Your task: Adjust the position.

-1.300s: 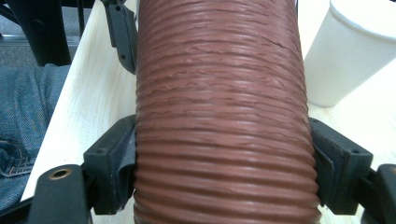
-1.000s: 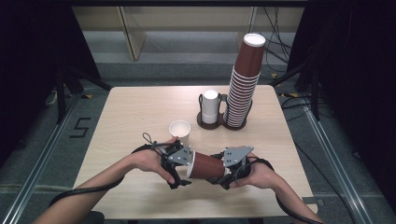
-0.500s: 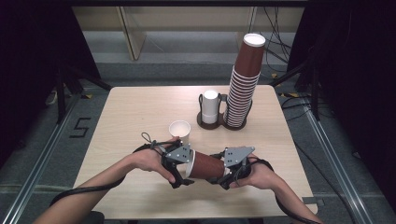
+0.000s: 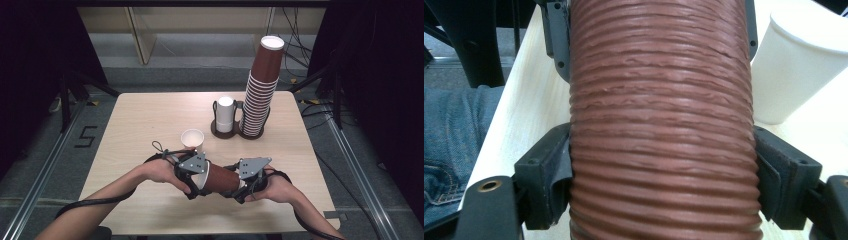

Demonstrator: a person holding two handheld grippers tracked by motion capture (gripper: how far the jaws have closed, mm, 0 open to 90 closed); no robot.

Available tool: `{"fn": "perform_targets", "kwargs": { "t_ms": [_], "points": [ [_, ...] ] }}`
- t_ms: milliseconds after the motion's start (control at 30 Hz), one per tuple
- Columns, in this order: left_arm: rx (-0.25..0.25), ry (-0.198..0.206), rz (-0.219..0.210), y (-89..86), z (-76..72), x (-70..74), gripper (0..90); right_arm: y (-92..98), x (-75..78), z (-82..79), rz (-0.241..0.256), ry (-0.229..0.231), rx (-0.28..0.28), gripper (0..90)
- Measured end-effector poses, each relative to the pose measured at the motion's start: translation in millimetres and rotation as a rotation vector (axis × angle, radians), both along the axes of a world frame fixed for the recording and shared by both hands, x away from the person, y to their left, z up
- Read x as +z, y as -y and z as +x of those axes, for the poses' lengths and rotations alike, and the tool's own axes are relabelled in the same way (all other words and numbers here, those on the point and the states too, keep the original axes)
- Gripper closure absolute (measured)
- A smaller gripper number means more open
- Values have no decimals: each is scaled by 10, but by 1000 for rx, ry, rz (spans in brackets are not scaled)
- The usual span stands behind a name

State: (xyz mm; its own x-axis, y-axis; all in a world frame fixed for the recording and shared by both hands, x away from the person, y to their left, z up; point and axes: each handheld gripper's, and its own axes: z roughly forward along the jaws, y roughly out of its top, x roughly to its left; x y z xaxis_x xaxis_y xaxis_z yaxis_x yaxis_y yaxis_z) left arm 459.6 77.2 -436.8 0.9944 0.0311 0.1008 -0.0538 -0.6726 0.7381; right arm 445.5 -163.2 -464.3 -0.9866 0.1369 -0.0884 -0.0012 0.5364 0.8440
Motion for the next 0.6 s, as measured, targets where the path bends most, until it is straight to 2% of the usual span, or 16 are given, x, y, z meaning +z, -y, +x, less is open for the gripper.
{"fn": "perform_targets", "kwargs": {
  "t_ms": [67, 133, 233, 267, 300, 333, 400, 433, 467, 500, 533, 600],
  "points": [
    [-1, -2, 7, 1, -3, 2, 79, -8, -5, 1, -7, -4, 2, 221],
    [0, 3, 15, 5, -7, 4, 83, -15, -8, -20, -18, -45, -7, 221],
    [-8, 14, 31, 11, -18, 15, 89, -31, -11, 6, -25, -26, -3, 222],
    [-11, 33, 58, 24, -34, 34, 91, -46, -17, -4, -39, -59, -6, 222],
    [-11, 33, 58, 24, -34, 34, 92, -46, -17, -4, -39, -59, -6, 222],
    [-26, 42, 82, 26, -31, 53, 92, -63, -23, -5, -51, -69, -9, 214],
    [-22, 72, 102, 45, -51, 81, 93, -68, -20, 0, -68, -61, -15, 202],
    [-33, 73, 121, 50, -50, 105, 93, -70, -26, -24, -88, -96, -37, 178],
    [-26, 86, 128, 58, -61, 115, 93, -76, -30, -31, -98, -108, -47, 161],
    [-30, 95, 148, 64, -65, 130, 93, -79, -34, -30, -101, -112, -47, 153],
    [-29, 102, 160, 73, -76, 136, 94, -82, -39, -12, -102, -81, -36, 151],
    [-27, 110, 187, 91, -94, 150, 94, -84, -46, -15, -101, -95, -47, 136]
  ]
}}
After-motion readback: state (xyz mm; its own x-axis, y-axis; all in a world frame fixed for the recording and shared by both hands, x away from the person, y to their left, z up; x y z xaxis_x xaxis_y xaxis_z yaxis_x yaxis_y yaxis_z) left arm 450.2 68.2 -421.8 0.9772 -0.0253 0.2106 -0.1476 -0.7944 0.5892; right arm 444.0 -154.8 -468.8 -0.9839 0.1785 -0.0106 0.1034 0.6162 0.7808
